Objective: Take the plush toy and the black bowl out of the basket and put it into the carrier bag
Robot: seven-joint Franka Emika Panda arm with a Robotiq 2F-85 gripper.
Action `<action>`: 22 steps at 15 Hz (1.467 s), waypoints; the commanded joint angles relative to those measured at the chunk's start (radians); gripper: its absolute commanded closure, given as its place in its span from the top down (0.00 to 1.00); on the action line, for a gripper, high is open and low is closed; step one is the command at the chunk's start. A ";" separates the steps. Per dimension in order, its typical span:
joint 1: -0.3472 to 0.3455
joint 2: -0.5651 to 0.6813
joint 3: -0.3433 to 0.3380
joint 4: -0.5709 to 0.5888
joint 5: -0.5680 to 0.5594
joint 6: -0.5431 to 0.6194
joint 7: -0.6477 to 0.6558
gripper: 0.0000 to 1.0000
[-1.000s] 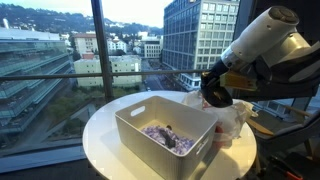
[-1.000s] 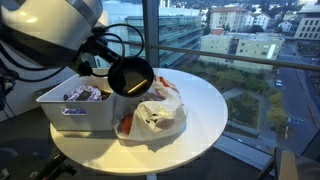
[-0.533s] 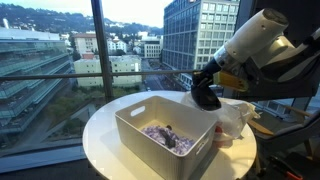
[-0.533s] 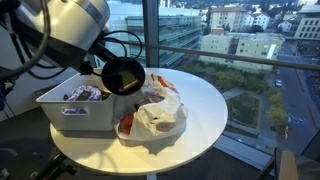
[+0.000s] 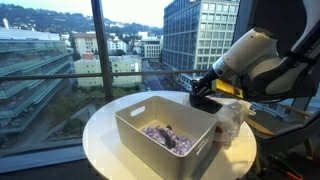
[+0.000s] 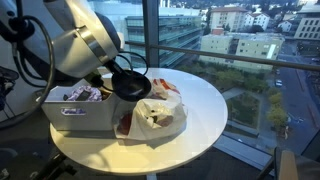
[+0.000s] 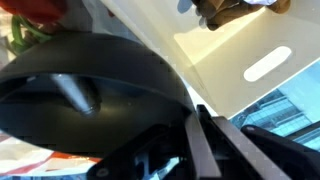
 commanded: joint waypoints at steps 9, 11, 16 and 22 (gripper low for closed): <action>0.070 0.164 -0.005 -0.082 0.598 0.126 -0.467 0.08; 0.150 0.173 -0.045 -0.081 0.760 0.094 -0.567 0.08; 0.378 0.263 -0.180 -0.081 1.193 0.138 -0.791 0.08; 0.652 0.374 -0.226 -0.080 1.704 0.298 -0.993 0.35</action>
